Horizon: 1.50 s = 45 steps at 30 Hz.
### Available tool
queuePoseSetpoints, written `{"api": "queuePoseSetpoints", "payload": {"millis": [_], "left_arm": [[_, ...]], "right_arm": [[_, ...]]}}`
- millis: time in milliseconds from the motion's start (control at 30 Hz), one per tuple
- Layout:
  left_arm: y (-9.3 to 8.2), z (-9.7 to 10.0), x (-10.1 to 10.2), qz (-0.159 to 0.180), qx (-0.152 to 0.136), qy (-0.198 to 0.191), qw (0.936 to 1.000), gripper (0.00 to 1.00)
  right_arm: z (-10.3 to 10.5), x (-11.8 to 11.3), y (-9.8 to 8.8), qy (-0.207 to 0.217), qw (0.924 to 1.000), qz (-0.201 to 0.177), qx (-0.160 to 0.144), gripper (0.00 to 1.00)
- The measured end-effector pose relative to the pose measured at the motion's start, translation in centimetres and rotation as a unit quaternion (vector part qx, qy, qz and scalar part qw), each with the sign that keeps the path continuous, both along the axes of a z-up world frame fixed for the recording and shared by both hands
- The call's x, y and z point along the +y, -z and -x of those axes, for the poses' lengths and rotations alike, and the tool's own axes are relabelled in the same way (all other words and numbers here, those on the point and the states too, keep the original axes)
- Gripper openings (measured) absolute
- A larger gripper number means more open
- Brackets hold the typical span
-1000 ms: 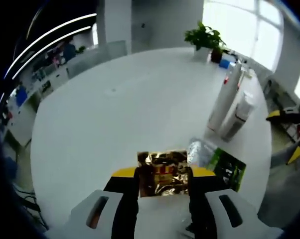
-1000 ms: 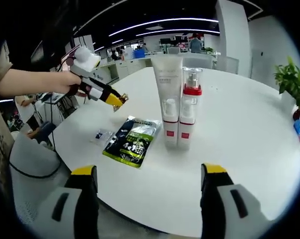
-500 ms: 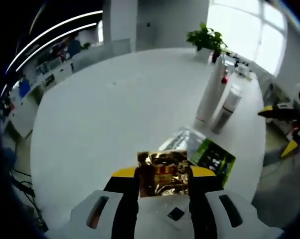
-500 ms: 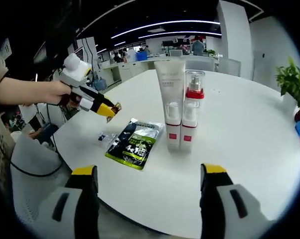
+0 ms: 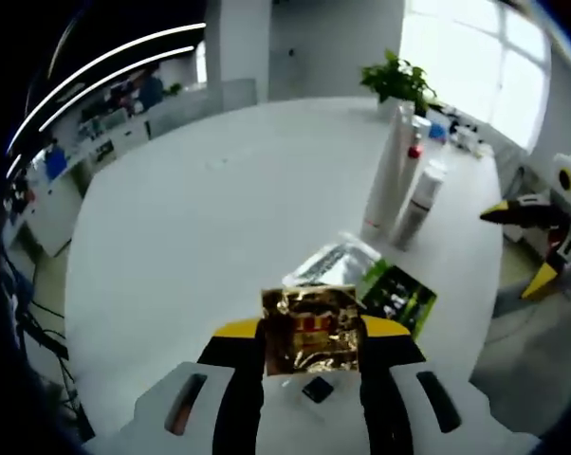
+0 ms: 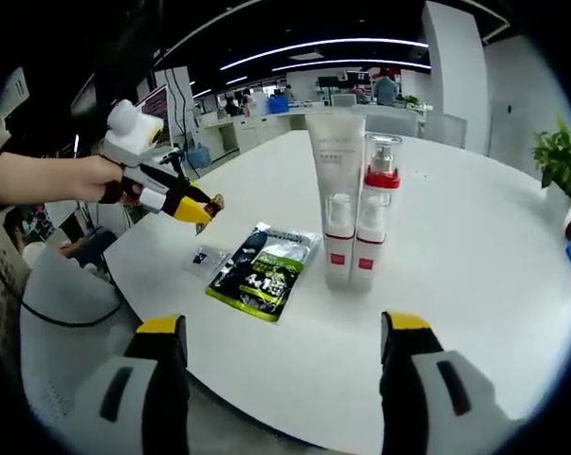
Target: Arrange the skincare products in the storage area until every visible bottle or jar stands upright without overlapping.
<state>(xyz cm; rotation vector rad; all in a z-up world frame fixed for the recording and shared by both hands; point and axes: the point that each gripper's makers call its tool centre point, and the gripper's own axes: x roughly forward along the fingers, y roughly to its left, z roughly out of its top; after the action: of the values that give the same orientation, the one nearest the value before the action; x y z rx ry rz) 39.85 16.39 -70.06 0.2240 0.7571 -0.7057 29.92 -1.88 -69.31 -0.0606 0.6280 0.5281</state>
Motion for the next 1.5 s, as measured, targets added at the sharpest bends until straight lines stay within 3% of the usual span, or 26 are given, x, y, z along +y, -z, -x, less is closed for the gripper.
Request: {"api": "queuePoseSetpoints", "payload": {"millis": [567, 800, 1100, 1500], "left_arm": [[-0.3, 2.6, -0.4, 0.027, -0.006, -0.039, 0.9989, 0.35], [-0.8, 4.0, -0.6, 0.023, -0.017, -0.032, 0.9991, 0.35], [-0.7, 6.4, -0.7, 0.039, -0.007, -0.048, 0.9981, 0.35], [-0.9, 8.4, -0.7, 0.032, -0.012, -0.042, 0.9985, 0.35]], "right_arm": [[0.0, 0.2, -0.1, -0.010, 0.9999, 0.009, -0.007, 0.79], [0.3, 1.0, -0.1, -0.030, 0.9994, 0.015, -0.003, 0.75], [0.5, 1.7, 0.1, -0.062, 0.9967, 0.052, -0.008, 0.75], [0.6, 5.3, -1.9, -0.060, 0.9976, -0.033, -0.006, 0.67]]}}
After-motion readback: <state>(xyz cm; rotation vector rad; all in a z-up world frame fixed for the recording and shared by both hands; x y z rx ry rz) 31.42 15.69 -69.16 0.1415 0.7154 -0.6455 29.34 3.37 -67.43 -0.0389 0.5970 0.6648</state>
